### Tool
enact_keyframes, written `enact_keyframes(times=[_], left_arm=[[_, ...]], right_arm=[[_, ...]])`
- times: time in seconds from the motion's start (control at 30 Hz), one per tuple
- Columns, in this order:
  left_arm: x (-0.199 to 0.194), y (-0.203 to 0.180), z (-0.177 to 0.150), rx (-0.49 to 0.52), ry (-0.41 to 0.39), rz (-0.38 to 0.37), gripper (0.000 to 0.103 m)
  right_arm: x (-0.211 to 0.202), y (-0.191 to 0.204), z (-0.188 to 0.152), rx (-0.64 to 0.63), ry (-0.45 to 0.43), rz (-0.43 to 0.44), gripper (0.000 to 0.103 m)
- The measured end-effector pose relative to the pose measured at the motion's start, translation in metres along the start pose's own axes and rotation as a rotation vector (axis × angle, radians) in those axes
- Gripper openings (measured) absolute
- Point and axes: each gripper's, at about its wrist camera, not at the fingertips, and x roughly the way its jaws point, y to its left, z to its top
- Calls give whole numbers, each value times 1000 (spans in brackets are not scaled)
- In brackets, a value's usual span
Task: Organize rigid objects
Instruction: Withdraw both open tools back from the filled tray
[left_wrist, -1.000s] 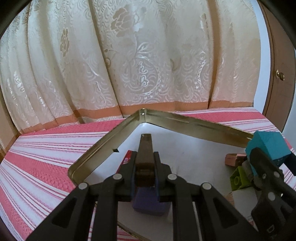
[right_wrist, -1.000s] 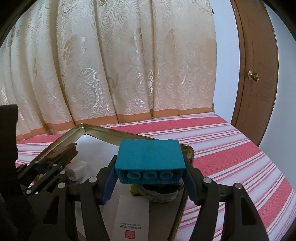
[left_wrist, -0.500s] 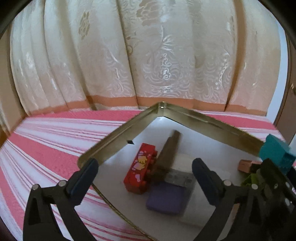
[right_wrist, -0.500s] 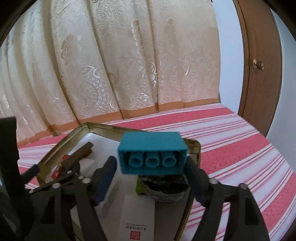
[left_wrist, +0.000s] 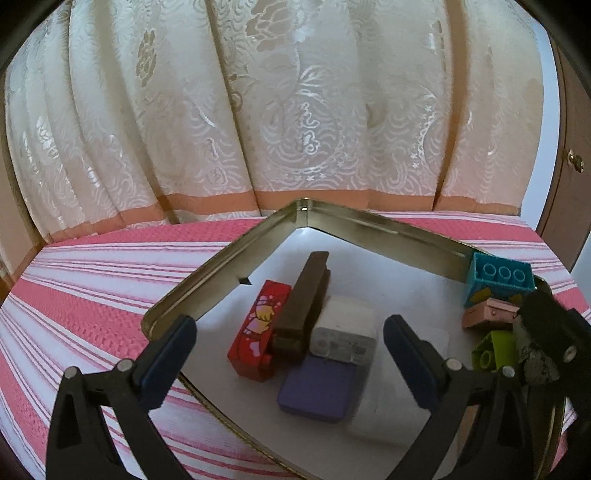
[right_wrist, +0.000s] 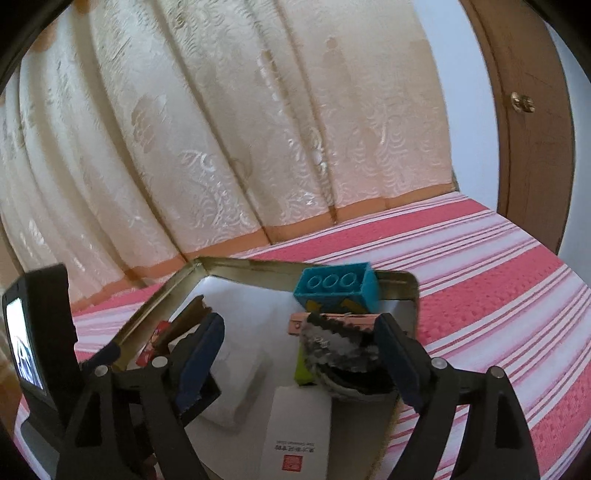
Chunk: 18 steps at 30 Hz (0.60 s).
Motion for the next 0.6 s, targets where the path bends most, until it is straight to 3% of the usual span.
enact_keyframes(times=[0.3, 0.6], left_arm=[[-5, 1, -1, -4, -21, -4, 103], [-21, 5, -4, -8, -103, -1, 103]], right_arm=[[-10, -5, -1, 16, -76, -69, 85], [-23, 2, -4, -44, -178, -129, 85]])
